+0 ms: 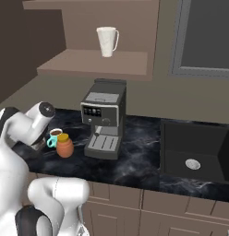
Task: Pick the syrup bottle and honey bottle from the cabinet and place them next to the mug.
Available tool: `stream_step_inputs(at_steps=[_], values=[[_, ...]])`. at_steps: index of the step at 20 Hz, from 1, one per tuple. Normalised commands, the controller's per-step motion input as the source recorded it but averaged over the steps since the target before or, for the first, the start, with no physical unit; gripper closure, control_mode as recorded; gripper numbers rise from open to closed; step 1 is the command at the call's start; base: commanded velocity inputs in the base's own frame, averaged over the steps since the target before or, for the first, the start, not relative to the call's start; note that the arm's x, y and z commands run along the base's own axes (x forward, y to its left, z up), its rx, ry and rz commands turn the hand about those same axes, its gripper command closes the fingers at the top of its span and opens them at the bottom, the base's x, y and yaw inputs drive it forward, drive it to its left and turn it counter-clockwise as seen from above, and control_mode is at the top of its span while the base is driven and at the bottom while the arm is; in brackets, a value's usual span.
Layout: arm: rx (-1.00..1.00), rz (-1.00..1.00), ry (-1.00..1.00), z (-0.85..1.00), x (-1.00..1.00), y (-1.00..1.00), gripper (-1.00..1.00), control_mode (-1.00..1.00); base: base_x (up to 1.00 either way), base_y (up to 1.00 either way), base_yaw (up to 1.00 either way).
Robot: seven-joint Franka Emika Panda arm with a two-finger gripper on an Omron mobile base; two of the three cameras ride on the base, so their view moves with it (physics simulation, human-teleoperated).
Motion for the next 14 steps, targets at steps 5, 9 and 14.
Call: stream_step_inputs(at_steps=[5,9,14], values=[[0.00,0.08,0.14,-0.40,0.00,0.03,1.00,-1.00,0.00,0.00,0.00],[0.00,0.06,0.09,-0.39,0.00,0.06,1.00,-1.00,0.00,0.00,0.00],[0.00,0.04,0.03,-0.37,0.00,0.09,1.00,-1.00,0.00,0.00,0.00]])
